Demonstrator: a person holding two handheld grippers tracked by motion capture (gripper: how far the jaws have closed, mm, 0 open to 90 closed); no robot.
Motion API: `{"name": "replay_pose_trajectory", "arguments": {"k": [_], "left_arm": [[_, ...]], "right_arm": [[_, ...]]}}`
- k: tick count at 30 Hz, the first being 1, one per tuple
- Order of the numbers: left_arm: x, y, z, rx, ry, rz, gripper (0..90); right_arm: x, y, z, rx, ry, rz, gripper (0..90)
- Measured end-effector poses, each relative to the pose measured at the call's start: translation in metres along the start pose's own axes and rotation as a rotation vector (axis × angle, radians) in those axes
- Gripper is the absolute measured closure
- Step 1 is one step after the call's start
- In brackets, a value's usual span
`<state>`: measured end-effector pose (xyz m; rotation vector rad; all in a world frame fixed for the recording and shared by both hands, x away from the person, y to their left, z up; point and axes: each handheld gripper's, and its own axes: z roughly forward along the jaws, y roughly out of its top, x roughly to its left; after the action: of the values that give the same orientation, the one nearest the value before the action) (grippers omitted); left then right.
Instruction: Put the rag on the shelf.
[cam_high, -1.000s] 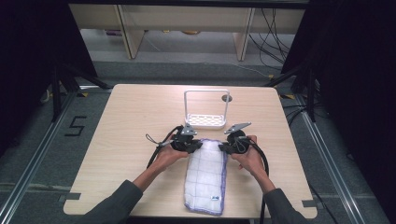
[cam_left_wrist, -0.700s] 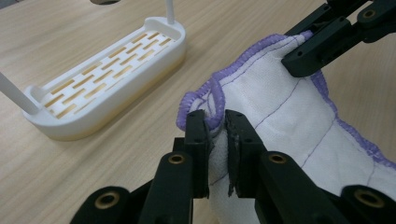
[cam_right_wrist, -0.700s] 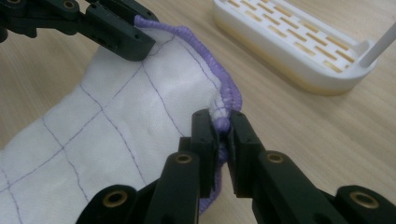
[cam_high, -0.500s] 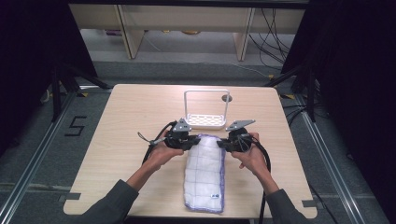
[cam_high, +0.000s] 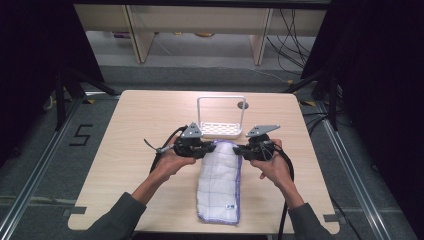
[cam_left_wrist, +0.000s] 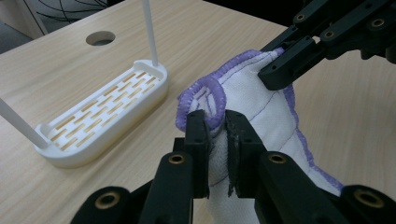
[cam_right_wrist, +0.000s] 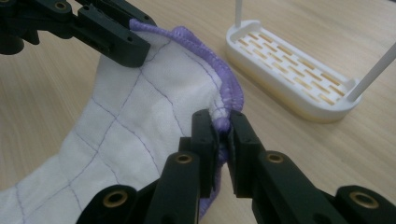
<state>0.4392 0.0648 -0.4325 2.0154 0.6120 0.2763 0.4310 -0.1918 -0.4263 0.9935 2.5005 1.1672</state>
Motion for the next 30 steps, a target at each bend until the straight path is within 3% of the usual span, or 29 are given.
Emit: {"name": "replay_pose_trajectory", "arguments": {"k": [6, 9, 12, 14, 16, 22, 26, 30], "left_arm": [[-0.002, 0.011, -0.017, -0.028, -0.008, -0.002, 79.5], [-0.001, 0.015, -0.025, -0.018, -0.010, -0.017, 79.5], [0.001, 0.023, -0.032, -0.008, 0.013, 0.012, 79.5], [0.001, 0.029, -0.038, -0.020, -0.002, -0.001, 79.5], [0.002, 0.036, -0.045, -0.010, 0.022, 0.017, 79.5], [0.007, 0.061, -0.063, 0.014, 0.030, 0.033, 79.5], [0.010, 0.076, -0.072, 0.006, 0.045, 0.034, 79.6], [0.010, 0.091, -0.079, -0.006, 0.060, 0.044, 79.6]], "right_arm": [[0.007, 0.008, -0.011, -0.031, 0.005, -0.001, 83.1], [0.010, 0.016, -0.017, -0.031, 0.000, -0.017, 83.2], [0.016, 0.024, -0.022, -0.020, 0.000, -0.030, 83.2], [0.018, 0.031, -0.024, -0.019, -0.002, -0.038, 83.3], [0.019, 0.039, -0.028, -0.020, 0.004, -0.052, 83.3], [0.019, 0.064, -0.043, -0.009, 0.021, -0.052, 83.4], [0.019, 0.082, -0.055, -0.031, 0.041, -0.066, 83.5], [0.019, 0.096, -0.065, -0.044, 0.026, -0.078, 83.6]]}}
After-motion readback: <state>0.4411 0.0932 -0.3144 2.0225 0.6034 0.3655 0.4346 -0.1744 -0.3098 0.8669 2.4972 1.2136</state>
